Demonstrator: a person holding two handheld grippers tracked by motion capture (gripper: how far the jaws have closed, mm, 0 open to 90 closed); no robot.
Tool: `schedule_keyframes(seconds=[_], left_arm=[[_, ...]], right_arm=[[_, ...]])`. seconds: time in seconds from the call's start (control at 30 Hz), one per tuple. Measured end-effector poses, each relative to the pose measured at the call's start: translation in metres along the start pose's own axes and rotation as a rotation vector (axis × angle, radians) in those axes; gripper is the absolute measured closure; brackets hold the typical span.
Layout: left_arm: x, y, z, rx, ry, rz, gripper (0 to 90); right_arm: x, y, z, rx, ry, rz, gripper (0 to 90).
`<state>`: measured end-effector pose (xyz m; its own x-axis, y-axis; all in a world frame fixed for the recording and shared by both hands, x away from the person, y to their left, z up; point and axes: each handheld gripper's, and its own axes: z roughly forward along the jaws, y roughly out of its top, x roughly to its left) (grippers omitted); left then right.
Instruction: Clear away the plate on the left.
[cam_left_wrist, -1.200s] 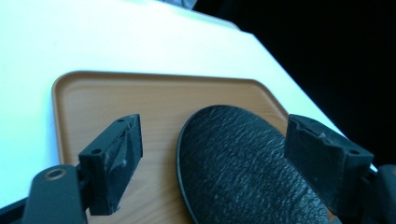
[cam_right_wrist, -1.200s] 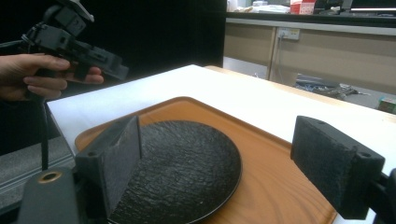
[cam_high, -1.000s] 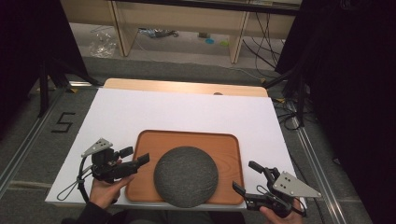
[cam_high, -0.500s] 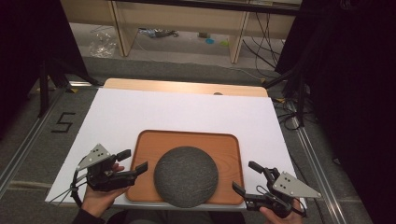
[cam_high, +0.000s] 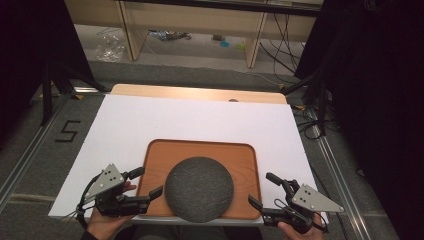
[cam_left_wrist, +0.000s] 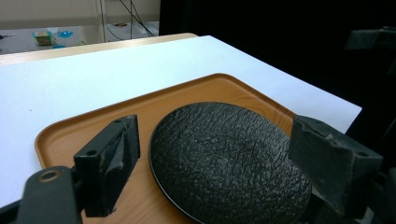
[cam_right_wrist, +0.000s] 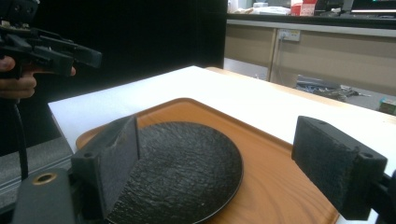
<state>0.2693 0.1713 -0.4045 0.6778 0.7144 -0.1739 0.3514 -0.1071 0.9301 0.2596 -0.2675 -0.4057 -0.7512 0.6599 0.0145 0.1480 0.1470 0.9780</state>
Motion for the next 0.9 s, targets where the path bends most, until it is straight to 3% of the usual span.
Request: schedule_keyframes(seconds=[0.17, 0.3, 0.5, 0.77, 0.9], left_arm=[[-0.0072, -0.0030, 0.0014, 0.007, -0.006, -0.001, 16.5], [-0.0081, -0.0029, 0.0018, 0.002, -0.009, 0.036, 16.4], [-0.0083, -0.0035, 0.0029, -0.006, -0.006, 0.009, 16.5], [-0.0079, -0.0028, 0.0023, -0.013, -0.001, 0.033, 16.4], [-0.0076, -0.0028, 0.0019, -0.020, 0.001, 0.020, 16.3]], right_arm=[[0.0001, 0.0000, 0.0002, -0.006, 0.002, -0.001, 16.2], [0.0000, -0.0001, 0.0003, -0.005, 0.003, -0.001, 16.2], [0.0001, 0.0001, 0.0001, -0.005, 0.003, -0.001, 16.2], [-0.0001, 0.0000, 0.0002, -0.005, 0.001, -0.003, 16.3], [-0.0001, -0.0001, 0.0001, -0.004, 0.001, -0.002, 16.3]])
